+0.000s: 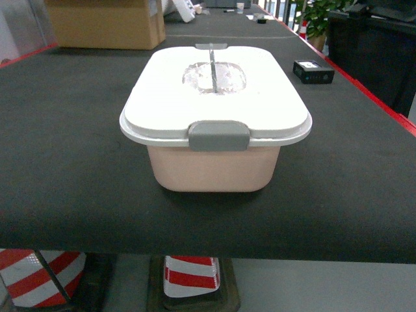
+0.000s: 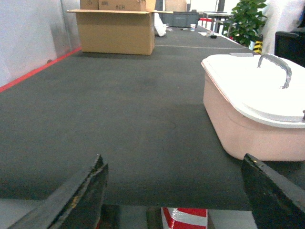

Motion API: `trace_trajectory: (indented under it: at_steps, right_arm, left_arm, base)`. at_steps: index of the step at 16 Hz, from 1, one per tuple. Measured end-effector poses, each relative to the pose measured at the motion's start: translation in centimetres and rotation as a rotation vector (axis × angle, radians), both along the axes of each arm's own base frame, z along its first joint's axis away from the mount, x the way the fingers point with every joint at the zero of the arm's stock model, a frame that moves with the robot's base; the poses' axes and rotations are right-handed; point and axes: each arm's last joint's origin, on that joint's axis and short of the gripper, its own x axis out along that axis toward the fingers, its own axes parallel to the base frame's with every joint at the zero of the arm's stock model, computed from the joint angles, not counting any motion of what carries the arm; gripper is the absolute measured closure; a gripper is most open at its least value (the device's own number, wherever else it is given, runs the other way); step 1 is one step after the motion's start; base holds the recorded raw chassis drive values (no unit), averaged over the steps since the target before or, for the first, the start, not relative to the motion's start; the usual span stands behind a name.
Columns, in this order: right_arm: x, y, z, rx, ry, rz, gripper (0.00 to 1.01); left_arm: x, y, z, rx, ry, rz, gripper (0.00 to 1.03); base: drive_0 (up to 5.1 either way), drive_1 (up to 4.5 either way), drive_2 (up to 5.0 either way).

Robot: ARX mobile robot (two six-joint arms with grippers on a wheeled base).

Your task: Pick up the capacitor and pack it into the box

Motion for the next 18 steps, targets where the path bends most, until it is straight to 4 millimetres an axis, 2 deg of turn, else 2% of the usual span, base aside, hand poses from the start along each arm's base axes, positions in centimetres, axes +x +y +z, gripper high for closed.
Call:
trace_trajectory:
  at_steps: [1,2,3,18]
  right_arm:
    - [0.0,0.0,0.0,0.0,0.0,0.0,0.03]
    - [0.0,0.0,0.0,0.0,0.0,0.0,0.03]
    - [0.0,0.0,0.0,0.0,0.0,0.0,0.03]
    - [0.0,0.0,0.0,0.0,0.0,0.0,0.03]
  left_arm:
    - [0.0,0.0,0.0,0.0,0.0,0.0,0.08]
    - [0.0,0.0,0.0,0.001,0.0,0.0,0.03]
    - [0.0,0.0,0.0,0.0,0.0,0.0,0.05]
    - [0.0,0.0,0.0,0.0,0.0,0.0,0.05]
  base:
    - [0.0,0.0,0.0]
    - [0.0,0.0,0.0]
    - [0.0,0.0,0.0]
    - [0.0,0.0,0.0]
